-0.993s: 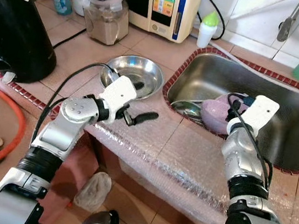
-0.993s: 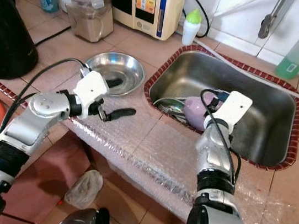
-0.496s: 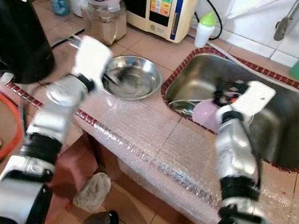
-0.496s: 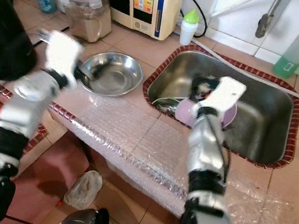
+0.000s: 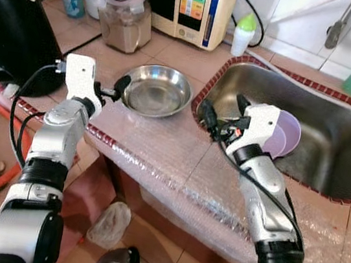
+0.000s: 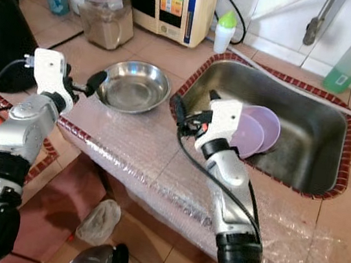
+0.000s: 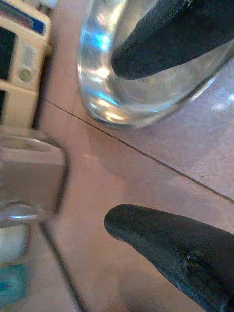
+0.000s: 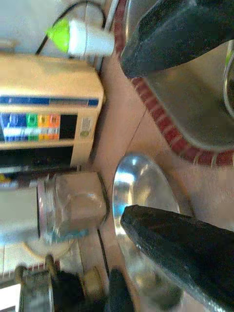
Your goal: Kitchen organization
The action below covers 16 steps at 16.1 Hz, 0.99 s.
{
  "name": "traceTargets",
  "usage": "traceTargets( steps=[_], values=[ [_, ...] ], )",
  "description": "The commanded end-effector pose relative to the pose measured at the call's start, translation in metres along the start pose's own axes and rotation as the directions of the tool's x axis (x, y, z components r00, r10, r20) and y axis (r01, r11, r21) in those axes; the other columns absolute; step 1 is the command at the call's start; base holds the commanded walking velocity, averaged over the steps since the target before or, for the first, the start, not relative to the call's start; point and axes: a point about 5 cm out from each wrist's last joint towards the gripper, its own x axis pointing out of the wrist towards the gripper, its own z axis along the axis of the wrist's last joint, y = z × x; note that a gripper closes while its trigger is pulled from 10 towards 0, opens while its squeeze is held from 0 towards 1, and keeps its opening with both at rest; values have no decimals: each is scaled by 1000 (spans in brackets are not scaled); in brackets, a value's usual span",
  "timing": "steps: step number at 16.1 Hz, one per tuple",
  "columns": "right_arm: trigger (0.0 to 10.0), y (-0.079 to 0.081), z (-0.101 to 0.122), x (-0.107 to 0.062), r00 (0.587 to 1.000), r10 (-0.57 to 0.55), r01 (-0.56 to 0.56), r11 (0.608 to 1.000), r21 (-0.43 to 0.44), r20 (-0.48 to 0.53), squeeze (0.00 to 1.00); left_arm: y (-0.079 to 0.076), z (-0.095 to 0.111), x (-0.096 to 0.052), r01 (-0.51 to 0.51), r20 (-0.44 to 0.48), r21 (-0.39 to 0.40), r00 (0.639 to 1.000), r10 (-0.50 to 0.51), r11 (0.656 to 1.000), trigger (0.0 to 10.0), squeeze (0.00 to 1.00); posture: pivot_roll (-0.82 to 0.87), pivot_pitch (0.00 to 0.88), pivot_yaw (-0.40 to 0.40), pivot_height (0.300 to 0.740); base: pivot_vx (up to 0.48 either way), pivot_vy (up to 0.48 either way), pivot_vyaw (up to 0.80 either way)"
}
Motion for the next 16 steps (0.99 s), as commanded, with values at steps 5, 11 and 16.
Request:
traceTargets(
  steps=[5, 11, 16],
  values=[
    [10000, 40, 9, -9, 963, 267, -268, 963, -15, -28, 0, -7, -10, 5, 49, -116, -145, 991, -66, 988, 10000, 0, -31, 86, 69, 740, 0, 0, 0],
    [10000, 43, 0, -16, 949, 299, -304, 952, -35, -96, 0, -9, -17, 6, 30, -174, -272, 981, -80, 962, 0, 0, -32, 86, 72, 740, 0, 0, 0],
    [10000, 46, -2, -19, 932, 338, -346, 937, -46, -132, 0, -8, -9, 7, 34, -167, -349, 981, -98, 937, 0, 0, -30, 85, 70, 740, 0, 0, 0]
  ],
)
